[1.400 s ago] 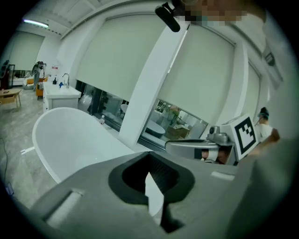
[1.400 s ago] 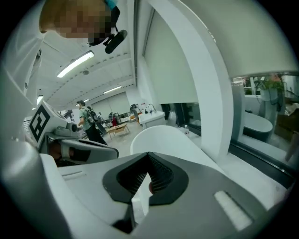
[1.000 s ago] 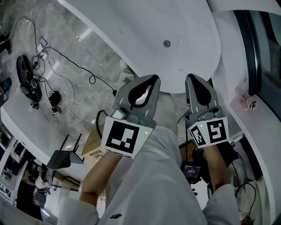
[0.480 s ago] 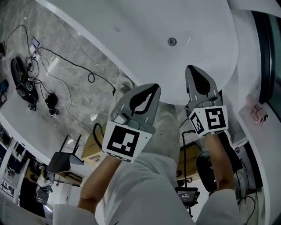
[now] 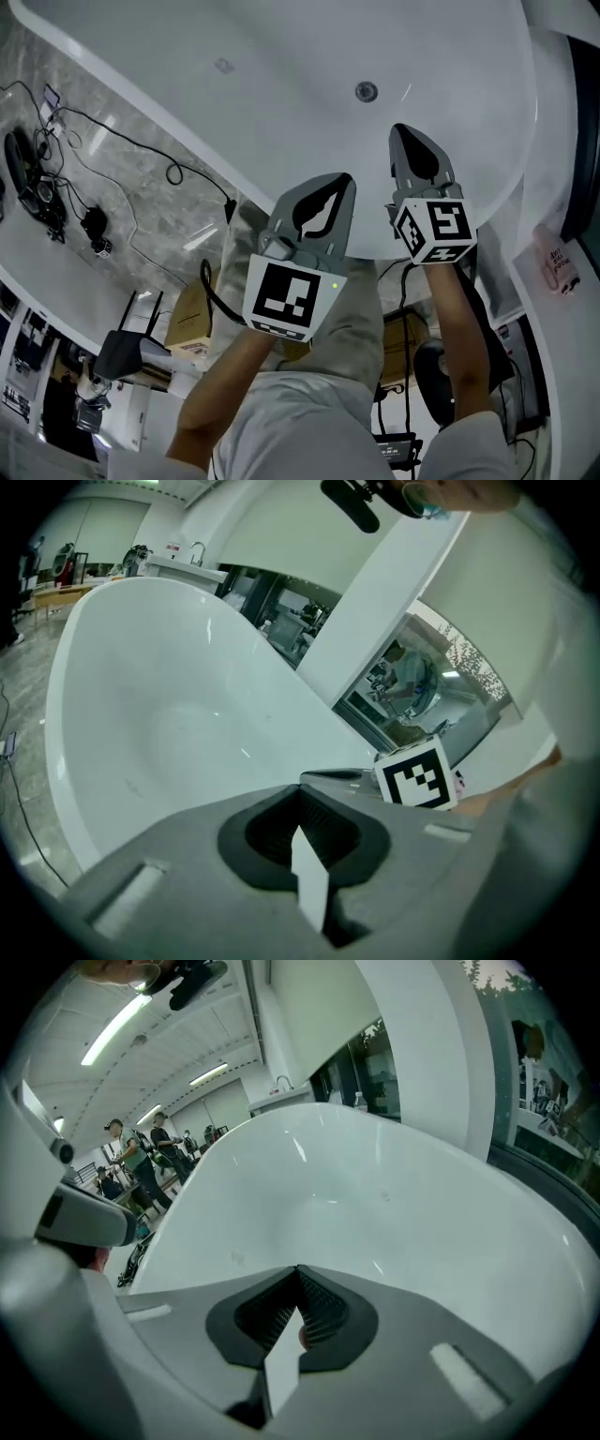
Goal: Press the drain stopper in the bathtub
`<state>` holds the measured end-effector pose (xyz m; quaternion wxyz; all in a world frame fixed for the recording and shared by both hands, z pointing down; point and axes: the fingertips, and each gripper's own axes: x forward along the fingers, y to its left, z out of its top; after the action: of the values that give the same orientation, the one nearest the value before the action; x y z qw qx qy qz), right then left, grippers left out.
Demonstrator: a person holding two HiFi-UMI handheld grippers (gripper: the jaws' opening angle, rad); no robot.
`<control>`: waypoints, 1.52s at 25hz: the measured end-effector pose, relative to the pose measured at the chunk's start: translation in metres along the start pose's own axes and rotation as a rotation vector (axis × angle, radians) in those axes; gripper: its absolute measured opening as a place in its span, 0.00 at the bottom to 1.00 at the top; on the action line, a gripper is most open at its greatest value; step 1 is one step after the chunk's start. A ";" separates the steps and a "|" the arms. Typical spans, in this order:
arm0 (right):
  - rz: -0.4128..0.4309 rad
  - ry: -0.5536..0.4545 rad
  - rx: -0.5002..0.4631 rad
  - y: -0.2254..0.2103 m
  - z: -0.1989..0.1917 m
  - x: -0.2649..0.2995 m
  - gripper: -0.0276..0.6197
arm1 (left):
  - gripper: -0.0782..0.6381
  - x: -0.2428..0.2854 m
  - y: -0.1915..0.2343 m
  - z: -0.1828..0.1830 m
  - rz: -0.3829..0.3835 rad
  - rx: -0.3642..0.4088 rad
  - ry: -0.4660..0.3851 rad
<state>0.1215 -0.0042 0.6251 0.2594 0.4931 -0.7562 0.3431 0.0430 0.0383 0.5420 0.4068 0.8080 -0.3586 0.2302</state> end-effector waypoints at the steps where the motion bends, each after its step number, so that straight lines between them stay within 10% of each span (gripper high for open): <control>1: -0.006 0.014 0.000 -0.007 -0.008 0.011 0.05 | 0.11 0.011 0.004 -0.005 0.002 -0.007 0.001; 23: -0.071 0.243 0.080 -0.091 -0.173 0.181 0.05 | 0.11 0.148 0.064 -0.078 -0.043 0.036 0.085; 38: -0.089 0.477 -0.078 -0.127 -0.266 0.243 0.05 | 0.11 0.190 0.093 -0.114 -0.025 0.023 0.163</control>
<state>0.1614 0.0288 1.0040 0.4644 0.4206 -0.6638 0.4085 0.0836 0.0192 0.7784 0.4280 0.7957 -0.3117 0.2941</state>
